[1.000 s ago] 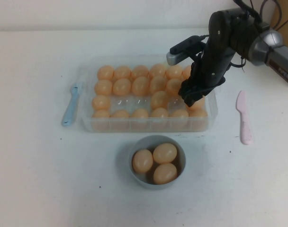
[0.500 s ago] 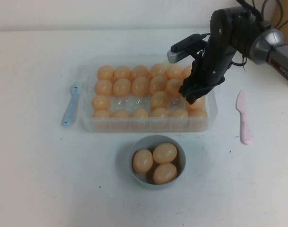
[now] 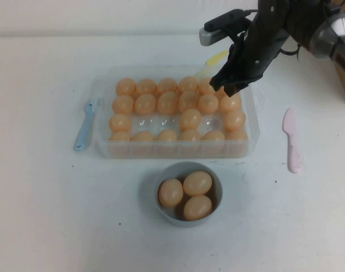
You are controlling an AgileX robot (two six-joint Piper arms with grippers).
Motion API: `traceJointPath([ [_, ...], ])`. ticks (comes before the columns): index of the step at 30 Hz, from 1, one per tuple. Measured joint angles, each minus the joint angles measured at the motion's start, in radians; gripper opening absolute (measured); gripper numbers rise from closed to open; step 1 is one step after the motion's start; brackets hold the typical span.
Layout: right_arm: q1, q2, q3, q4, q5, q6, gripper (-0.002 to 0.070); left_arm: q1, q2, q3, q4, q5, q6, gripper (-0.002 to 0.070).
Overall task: Take an egg out of the egg box
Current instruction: Pick up the egg from the plastic box
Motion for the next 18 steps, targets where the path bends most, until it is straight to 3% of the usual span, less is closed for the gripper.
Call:
traceJointPath([
  [3,0.000,-0.007,-0.005,0.000,0.002,-0.006,0.0139,0.000,0.000,0.000,0.000,0.000,0.000,-0.0005],
  [9,0.000,-0.003,-0.002,0.002,0.004,-0.008,0.0458,0.000,0.000,0.000,0.000,0.000,0.000,-0.0005],
  [12,0.000,0.001,0.001,-0.004,0.004,-0.008,0.0491,0.000,0.000,0.000,0.000,0.000,0.000,-0.0005],
  [18,0.000,0.038,0.001,-0.004,0.004,-0.008,0.0474,0.000,0.000,0.000,0.000,0.000,0.000,-0.0004],
])
